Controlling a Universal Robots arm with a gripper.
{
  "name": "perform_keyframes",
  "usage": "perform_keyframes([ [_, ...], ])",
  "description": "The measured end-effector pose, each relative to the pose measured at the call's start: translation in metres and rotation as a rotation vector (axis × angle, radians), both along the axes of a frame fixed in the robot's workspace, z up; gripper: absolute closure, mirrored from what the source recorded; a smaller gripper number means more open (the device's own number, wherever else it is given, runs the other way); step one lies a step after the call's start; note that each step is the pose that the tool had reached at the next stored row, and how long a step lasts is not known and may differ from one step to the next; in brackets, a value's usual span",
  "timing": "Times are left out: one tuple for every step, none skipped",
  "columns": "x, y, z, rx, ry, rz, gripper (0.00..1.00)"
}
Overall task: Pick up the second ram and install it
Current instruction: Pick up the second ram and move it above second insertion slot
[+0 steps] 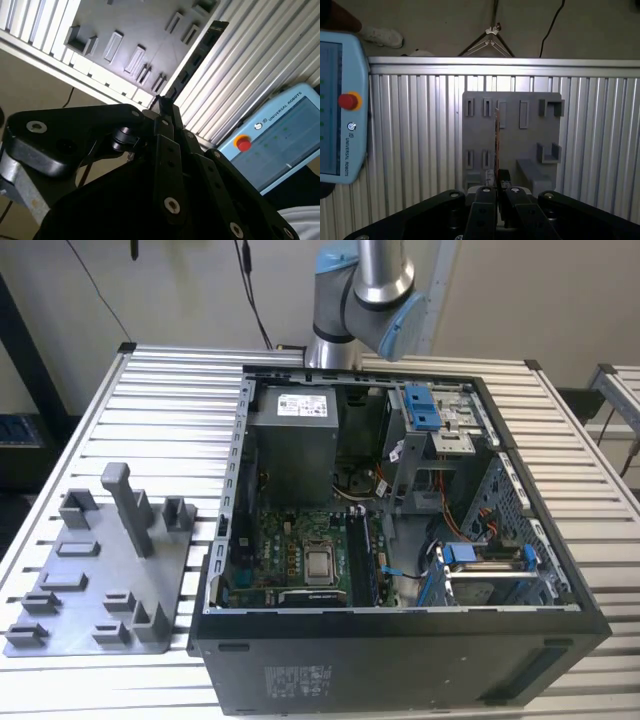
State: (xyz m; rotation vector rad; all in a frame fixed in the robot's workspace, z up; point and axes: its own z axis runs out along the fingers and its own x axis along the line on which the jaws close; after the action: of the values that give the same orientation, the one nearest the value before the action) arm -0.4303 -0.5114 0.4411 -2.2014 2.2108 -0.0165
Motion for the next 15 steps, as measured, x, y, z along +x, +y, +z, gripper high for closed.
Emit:
perform_keyframes([
  [0.0006,0.0000,-0.0002,0.0001,-0.0002,0.000,0.86],
  [0.0029,0.0001,-0.0001,0.0001,0.0001,0.000,0.86],
  [0.0057,0.0003,0.0000,-0.0001,0.0004,0.000,0.86],
  [0.0086,0.0004,0.0000,0.0001,0.0003,0.000,0.86],
  [0.0117,0.0005,0.0000,0.0001,0.0004,0.000,0.86],
  [0.0147,0.0007,0.0001,0.0001,0.0005,0.000,0.86],
  [0.0177,0.0008,0.0001,0.0001,0.0005,0.000,0.86],
  [0.0209,0.0009,0.0001,0.0002,0.0005,0.000,0.86],
  [0.0239,0.0010,0.0001,0.0001,0.0006,0.000,0.86],
  [0.0270,0.0011,0.0001,0.0002,0.0005,0.000,0.86],
  [0.0300,0.0011,0.0002,0.0001,0.0007,0.000,0.86],
  [0.0332,0.0012,0.0002,0.0002,0.0006,0.000,0.86],
  [0.0365,0.0012,0.0002,0.0002,0.0006,0.000,0.86],
  [0.0397,0.0013,0.0002,0.0001,0.0007,0.000,0.86],
  [0.0430,0.0013,0.0002,0.0001,0.0006,0.001,0.86],
])
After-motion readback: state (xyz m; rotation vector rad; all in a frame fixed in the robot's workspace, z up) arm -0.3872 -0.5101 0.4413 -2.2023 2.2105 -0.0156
